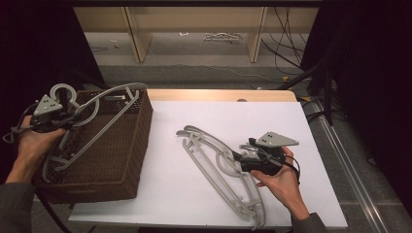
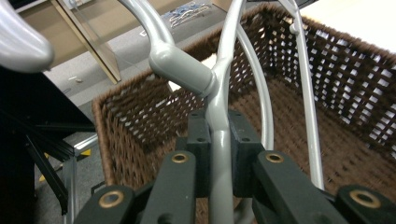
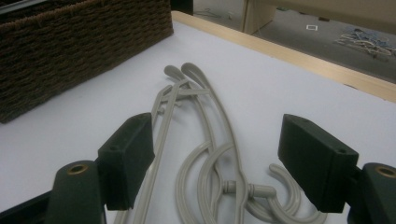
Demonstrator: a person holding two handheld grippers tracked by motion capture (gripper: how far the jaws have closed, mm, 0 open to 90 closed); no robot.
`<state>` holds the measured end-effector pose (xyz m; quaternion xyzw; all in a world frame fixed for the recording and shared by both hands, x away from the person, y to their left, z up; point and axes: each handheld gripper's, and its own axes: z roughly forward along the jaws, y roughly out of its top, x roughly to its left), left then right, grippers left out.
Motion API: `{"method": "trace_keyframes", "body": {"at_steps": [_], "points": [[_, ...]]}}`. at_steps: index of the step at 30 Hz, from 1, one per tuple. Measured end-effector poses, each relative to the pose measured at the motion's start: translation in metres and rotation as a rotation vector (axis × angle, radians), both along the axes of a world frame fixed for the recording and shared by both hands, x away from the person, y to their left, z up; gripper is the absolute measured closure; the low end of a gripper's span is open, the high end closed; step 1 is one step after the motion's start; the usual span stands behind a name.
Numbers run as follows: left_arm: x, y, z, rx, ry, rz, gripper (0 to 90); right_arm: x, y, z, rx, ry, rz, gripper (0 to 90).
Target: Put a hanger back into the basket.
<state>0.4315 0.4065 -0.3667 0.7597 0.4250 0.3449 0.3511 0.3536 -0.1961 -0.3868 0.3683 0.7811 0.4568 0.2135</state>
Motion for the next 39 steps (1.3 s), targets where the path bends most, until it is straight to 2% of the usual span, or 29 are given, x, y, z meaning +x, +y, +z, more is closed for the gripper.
{"method": "trace_keyframes", "body": {"at_steps": [2,3,4,5,6,7,8,9,10,11,12,13,14,16,18,20,23,24,26,27,29,30,33,34,37,39], "points": [[0.0,0.004,-0.007,0.003,0.019,0.046,81.7,0.0,0.001,-0.003,0.001,0.004,0.005,27.9],[0.007,0.012,-0.019,0.003,0.065,0.064,81.7,0.004,0.005,-0.012,-0.018,0.056,0.03,27.9],[0.007,0.012,-0.019,0.003,0.065,0.064,81.6,0.004,0.005,-0.012,-0.018,0.056,0.03,27.9],[0.016,0.013,-0.022,0.094,0.113,0.077,81.6,0.006,0.008,-0.014,0.0,0.085,0.03,27.4],[0.02,0.011,-0.025,0.089,0.126,0.096,81.6,0.007,0.013,-0.015,0.049,0.134,0.038,25.6],[0.027,0.003,-0.028,0.109,0.13,0.118,81.5,0.009,0.017,-0.016,0.068,0.163,0.075,28.0],[0.026,0.003,-0.028,0.123,0.131,0.099,81.5,0.011,0.023,-0.014,0.068,0.173,0.112,29.8],[0.019,0.014,-0.026,0.111,0.132,0.083,81.6,0.011,0.023,-0.008,0.034,0.125,0.125,29.2],[0.019,0.014,-0.026,0.111,0.132,0.083,81.5,0.011,0.023,-0.008,0.034,0.125,0.125,29.2],[0.014,0.019,-0.029,0.085,0.11,0.121,81.4,0.012,0.011,-0.001,0.08,0.107,0.071,24.8],[0.014,0.019,-0.029,0.085,0.11,0.121,81.3,0.012,0.011,-0.001,0.08,0.107,0.071,24.8],[0.014,0.016,-0.028,0.129,0.111,0.114,81.2,0.01,0.003,0.003,0.113,0.105,0.05,25.0],[0.014,0.016,-0.028,0.129,0.111,0.114,81.3,0.011,0.001,0.003,0.106,0.075,0.046,25.0],[0.021,0.001,-0.037,0.186,0.13,0.078,81.5,0.008,-0.004,0.005,0.099,0.088,0.037,25.7],[0.026,-0.008,-0.044,0.245,0.154,0.059,81.4,0.008,-0.006,0.005,0.102,0.069,0.025,25.8],[0.031,-0.013,-0.051,0.278,0.188,0.046,81.2,0.01,-0.007,0.005,0.108,0.063,0.036,25.8],[0.034,-0.012,-0.057,0.255,0.195,0.07,81.4,0.012,-0.007,0.005,0.112,0.06,0.032,26.0],[0.035,-0.011,-0.059,0.261,0.215,0.076,81.4,0.011,-0.009,0.005,0.089,0.076,0.021,26.0],[0.035,-0.01,-0.064,0.252,0.227,0.087,81.3,0.013,-0.009,0.004,0.101,0.079,0.017,26.0],[0.035,-0.008,-0.067,0.228,0.232,0.097,81.3,0.013,-0.009,0.004,0.107,0.082,0.017,26.0],[0.034,-0.007,-0.07,0.229,0.243,0.097,81.3,0.013,-0.01,0.004,0.105,0.067,0.02,26.0],[0.034,-0.007,-0.074,0.217,0.242,0.112,81.3,0.012,-0.009,0.004,0.111,0.082,0.02,26.0],[0.033,-0.006,-0.08,0.203,0.279,0.118,80.9,0.011,-0.008,0.004,0.101,0.068,0.026,26.2],[0.033,-0.006,-0.081,0.211,0.291,0.116,80.8,0.011,-0.008,0.004,0.098,0.066,0.027,26.2],[0.034,-0.006,-0.082,0.206,0.304,0.132,80.3,0.011,-0.007,0.004,0.101,0.079,0.029,26.2],[0.034,-0.006,-0.082,0.212,0.29,0.139,78.5,0.011,-0.007,0.003,0.112,0.08,0.027,26.2]]}}
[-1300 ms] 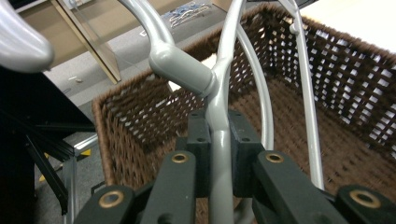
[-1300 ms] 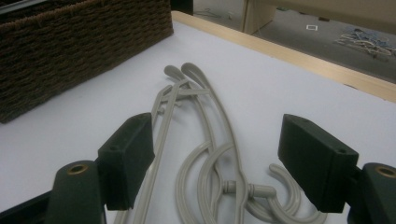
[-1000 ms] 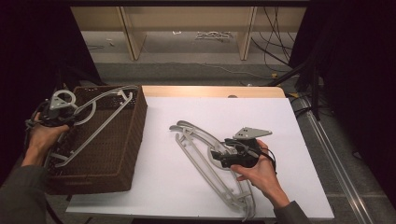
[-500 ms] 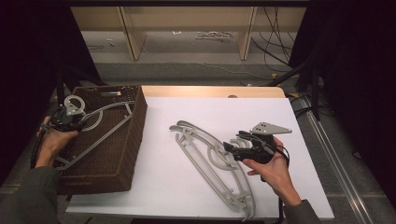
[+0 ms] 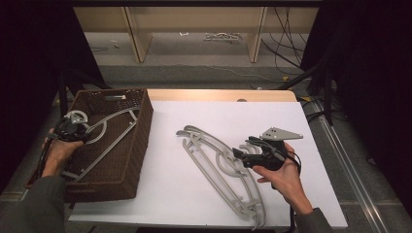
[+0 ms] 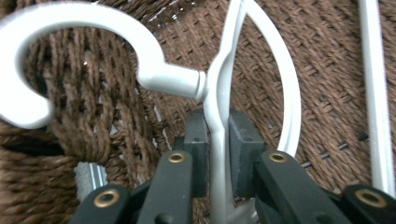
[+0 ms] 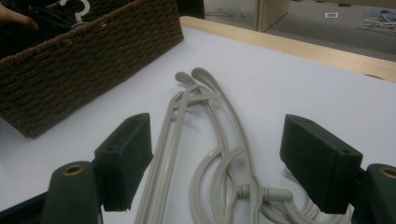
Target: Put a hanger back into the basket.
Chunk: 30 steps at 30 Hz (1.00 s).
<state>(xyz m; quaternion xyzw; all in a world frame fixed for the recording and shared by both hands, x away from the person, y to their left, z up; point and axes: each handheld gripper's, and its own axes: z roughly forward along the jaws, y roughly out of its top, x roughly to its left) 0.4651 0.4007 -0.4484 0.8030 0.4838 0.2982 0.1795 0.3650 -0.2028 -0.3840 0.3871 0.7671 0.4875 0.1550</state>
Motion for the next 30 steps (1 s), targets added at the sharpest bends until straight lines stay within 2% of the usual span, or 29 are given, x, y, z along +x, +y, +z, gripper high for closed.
{"method": "trace_keyframes", "body": {"at_steps": [1,2,3,4,5,6,7,9,10,12,13,14,17,18,19,20,22,23,24,25,27,28,29,30], "points": [[-0.001,0.0,0.002,0.01,0.018,-0.006,77.1,0.0,-0.002,0.001,-0.016,0.0,-0.007,26.2],[-0.001,-0.001,0.004,0.008,0.011,0.004,77.1,0.0,-0.002,0.001,-0.016,0.0,-0.007,26.2],[-0.002,-0.001,0.005,-0.001,0.01,0.011,73.4,0.0,-0.002,0.0,-0.017,0.002,-0.009,26.2],[-0.004,-0.002,0.012,-0.017,-0.003,0.048,61.9,0.0,-0.003,0.001,-0.016,-0.002,-0.015,26.2],[-0.004,-0.002,0.012,-0.017,-0.003,0.048,60.7,0.0,-0.003,0.001,-0.016,-0.002,-0.015,26.2],[-0.007,-0.002,0.017,-0.031,-0.03,0.053,60.7,0.0,-0.004,0.001,-0.017,-0.01,-0.015,26.2],[-0.009,-0.003,0.022,-0.043,-0.038,0.056,57.3,0.001,-0.004,0.0,-0.009,-0.015,-0.016,26.2],[-0.012,-0.004,0.032,-0.085,-0.057,0.088,44.9,0.0,-0.004,0.0,-0.024,-0.019,-0.014,26.2],[-0.013,-0.003,0.035,-0.098,-0.069,0.096,44.9,0.0,-0.004,0.0,-0.024,-0.019,-0.014,26.2],[-0.018,-0.004,0.048,-0.147,-0.107,0.125,38.5,0.0,-0.004,0.0,-0.027,-0.021,-0.014,26.2],[-0.018,-0.004,0.048,-0.147,-0.107,0.125,36.7,0.0,-0.004,0.0,-0.027,-0.021,-0.014,26.2],[-0.02,-0.005,0.054,-0.178,-0.126,0.124,36.7,0.0,-0.004,0.0,-0.027,-0.019,-0.014,26.2],[-0.025,-0.011,0.067,-0.207,-0.161,0.115,33.3,0.0,-0.005,0.0,-0.022,-0.016,-0.023,26.2],[-0.028,-0.015,0.075,-0.235,-0.178,0.106,31.3,0.0,-0.005,-0.001,-0.014,-0.012,-0.022,26.2],[-0.028,-0.015,0.075,-0.235,-0.178,0.106,30.7,0.0,-0.005,-0.001,-0.014,-0.012,-0.022,26.2],[-0.032,-0.02,0.082,-0.27,-0.202,0.088,30.0,0.0,-0.006,-0.001,-0.024,-0.02,-0.025,26.2],[-0.037,-0.027,0.09,-0.297,-0.214,0.082,27.5,-0.001,-0.007,-0.001,-0.023,-0.018,-0.028,26.2],[-0.037,-0.027,0.09,-0.297,-0.214,0.082,26.7,-0.001,-0.007,-0.001,-0.023,-0.018,-0.028,26.2],[-0.044,-0.034,0.097,-0.328,-0.239,0.061,26.2,-0.001,-0.009,-0.001,-0.024,-0.02,-0.031,26.1],[-0.044,-0.034,0.097,-0.328,-0.239,0.061,26.1,-0.001,-0.009,-0.001,-0.024,-0.02,-0.031,26.1],[-0.051,-0.042,0.104,-0.36,-0.255,0.036,26.1,-0.001,-0.009,-0.002,-0.013,-0.013,-0.035,26.1],[-0.06,-0.051,0.11,-0.37,-0.276,0.011,24.6,0.0,-0.011,-0.004,-0.018,-0.036,-0.034,26.1],[-0.064,-0.056,0.114,-0.38,-0.287,-0.002,24.1,0.0,-0.011,-0.004,-0.018,-0.039,-0.034,26.2],[-0.068,-0.061,0.116,-0.387,-0.3,-0.013,24.1,-0.001,-0.011,-0.004,-0.014,-0.02,-0.036,26.1]]}}
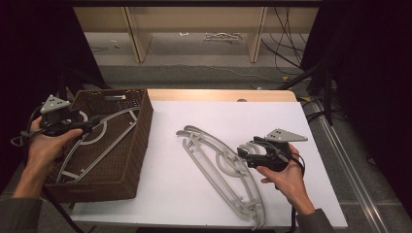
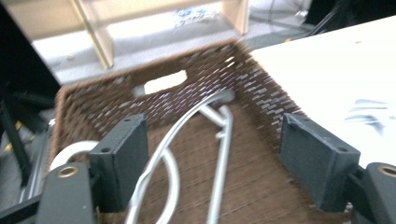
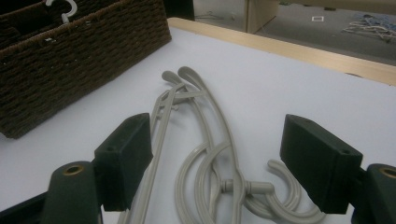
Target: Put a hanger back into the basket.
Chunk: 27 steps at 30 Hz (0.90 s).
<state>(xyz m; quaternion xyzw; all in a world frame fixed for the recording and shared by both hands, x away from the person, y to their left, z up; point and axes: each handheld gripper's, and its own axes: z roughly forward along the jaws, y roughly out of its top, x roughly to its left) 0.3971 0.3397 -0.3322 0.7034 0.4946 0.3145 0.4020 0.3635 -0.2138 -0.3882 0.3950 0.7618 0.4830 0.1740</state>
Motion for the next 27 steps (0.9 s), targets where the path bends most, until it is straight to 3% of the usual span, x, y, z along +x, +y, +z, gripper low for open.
{"method": "trace_keyframes", "body": {"at_steps": [2,9,10,12,17,18,27], "points": [[-0.008,-0.01,0.004,-0.023,-0.033,-0.023,23.1,0.0,-0.001,-0.001,-0.008,-0.02,-0.004,26.2],[-0.032,-0.045,0.015,-0.086,-0.109,-0.104,22.2,-0.002,-0.005,-0.001,-0.021,0.016,-0.008,26.1],[-0.035,-0.05,0.016,-0.087,-0.115,-0.117,22.0,-0.002,-0.005,-0.002,-0.023,-0.009,-0.015,26.1],[-0.04,-0.059,0.016,-0.098,-0.131,-0.14,22.0,-0.002,-0.005,-0.002,-0.016,-0.012,-0.014,26.1],[-0.051,-0.085,0.008,-0.139,-0.142,-0.196,20.8,-0.002,-0.006,-0.003,-0.031,-0.013,-0.018,26.1],[-0.054,-0.091,0.006,-0.163,-0.14,-0.206,20.7,-0.002,-0.006,-0.004,-0.032,-0.014,-0.017,26.1],[-0.064,-0.132,-0.014,-0.194,-0.149,-0.308,20.5,0.002,-0.007,-0.011,-0.059,-0.012,-0.019,26.1]]}}
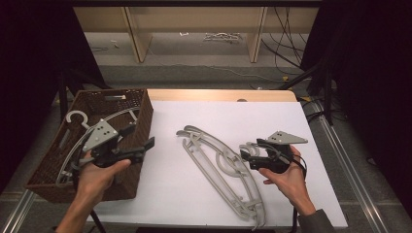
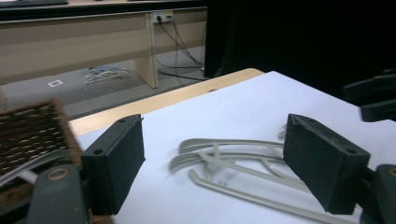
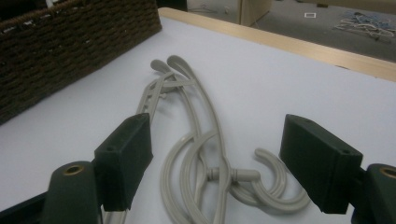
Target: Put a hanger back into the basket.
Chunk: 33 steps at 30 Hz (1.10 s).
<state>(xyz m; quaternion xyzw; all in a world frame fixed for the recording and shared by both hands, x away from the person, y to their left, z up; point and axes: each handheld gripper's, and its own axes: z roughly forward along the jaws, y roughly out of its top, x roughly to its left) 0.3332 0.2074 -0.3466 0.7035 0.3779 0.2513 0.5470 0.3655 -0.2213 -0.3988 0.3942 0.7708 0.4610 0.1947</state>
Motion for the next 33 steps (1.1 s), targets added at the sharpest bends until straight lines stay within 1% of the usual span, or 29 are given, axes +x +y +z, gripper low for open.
{"method": "trace_keyframes", "body": {"at_steps": [1,2,4,5,6,7,8,9,10,11,12,16,17,18,19,22,23,25,26,27,28,29,30,31,32,33], "points": [[-0.001,-0.008,-0.005,-0.012,-0.007,-0.011,20.3,0.0,-0.001,0.0,-0.01,0.004,-0.002,26.1],[-0.001,-0.008,-0.005,-0.012,-0.007,-0.011,20.3,0.0,-0.001,0.0,-0.01,0.004,-0.002,26.1],[-0.003,-0.015,-0.012,-0.015,-0.008,-0.035,20.3,0.001,-0.001,-0.002,-0.015,0.007,0.001,26.1],[-0.004,-0.019,-0.015,-0.01,-0.01,-0.047,20.2,0.001,-0.001,-0.002,-0.018,0.014,0.001,26.1],[-0.006,-0.024,-0.021,0.004,-0.019,-0.062,20.0,0.002,-0.001,-0.004,-0.029,0.013,0.002,26.1],[-0.006,-0.024,-0.021,0.004,-0.019,-0.062,19.9,0.002,0.0,-0.004,-0.027,0.019,0.002,26.1],[-0.007,-0.027,-0.026,0.008,-0.024,-0.063,19.9,0.002,0.0,-0.005,-0.033,0.012,-0.002,26.1],[-0.008,-0.028,-0.029,0.012,-0.02,-0.062,19.9,0.002,0.0,-0.005,-0.033,0.012,-0.002,26.1],[-0.008,-0.03,-0.034,0.017,-0.012,-0.07,19.7,0.001,0.0,-0.005,-0.039,0.024,-0.006,26.1],[-0.011,-0.032,-0.04,0.036,-0.018,-0.066,19.6,0.002,0.0,-0.007,-0.043,0.016,-0.006,26.1],[-0.011,-0.032,-0.04,0.036,-0.018,-0.066,19.6,0.001,-0.001,-0.007,-0.055,0.018,-0.01,26.1],[-0.015,-0.034,-0.052,0.037,-0.021,-0.084,19.4,0.002,-0.001,-0.01,-0.059,0.033,-0.013,26.2],[-0.016,-0.035,-0.054,0.049,-0.025,-0.09,19.3,0.003,-0.001,-0.012,-0.059,0.025,-0.012,26.1],[-0.017,-0.035,-0.056,0.057,-0.028,-0.086,19.1,0.003,-0.001,-0.014,-0.069,0.043,-0.011,26.2],[-0.018,-0.035,-0.06,0.061,-0.032,-0.084,18.9,0.003,-0.001,-0.015,-0.08,0.048,-0.009,26.2],[-0.02,-0.035,-0.063,0.06,-0.033,-0.085,18.8,0.003,-0.001,-0.019,-0.083,0.058,-0.015,26.2],[-0.021,-0.034,-0.065,0.059,-0.037,-0.097,18.8,0.004,-0.001,-0.022,-0.097,0.071,-0.012,26.2],[-0.023,-0.034,-0.066,0.064,-0.033,-0.089,18.8,0.005,0.0,-0.026,-0.107,0.083,-0.011,26.9],[-0.023,-0.033,-0.067,0.065,-0.038,-0.088,18.8,0.005,0.0,-0.026,-0.107,0.083,-0.011,26.9],[-0.024,-0.033,-0.071,0.069,-0.031,-0.087,18.8,0.007,0.001,-0.03,-0.128,0.105,-0.005,28.9],[-0.024,-0.033,-0.071,0.069,-0.031,-0.087,18.8,0.007,0.001,-0.03,-0.128,0.105,-0.005,28.9],[-0.025,-0.033,-0.074,0.065,-0.025,-0.091,18.8,0.01,0.001,-0.035,-0.163,0.092,0.014,30.6],[-0.025,-0.033,-0.075,0.073,-0.02,-0.092,18.8,0.01,0.001,-0.035,-0.163,0.092,0.014,30.6],[-0.026,-0.034,-0.078,0.073,-0.01,-0.096,18.8,0.01,0.002,-0.035,-0.166,0.117,0.004,31.6],[-0.026,-0.035,-0.079,0.077,-0.007,-0.098,18.8,0.012,0.001,-0.038,-0.18,0.114,0.009,33.1],[-0.027,-0.036,-0.082,0.073,-0.004,-0.11,18.8,0.015,0.003,-0.04,-0.19,0.132,0.008,34.3]]}}
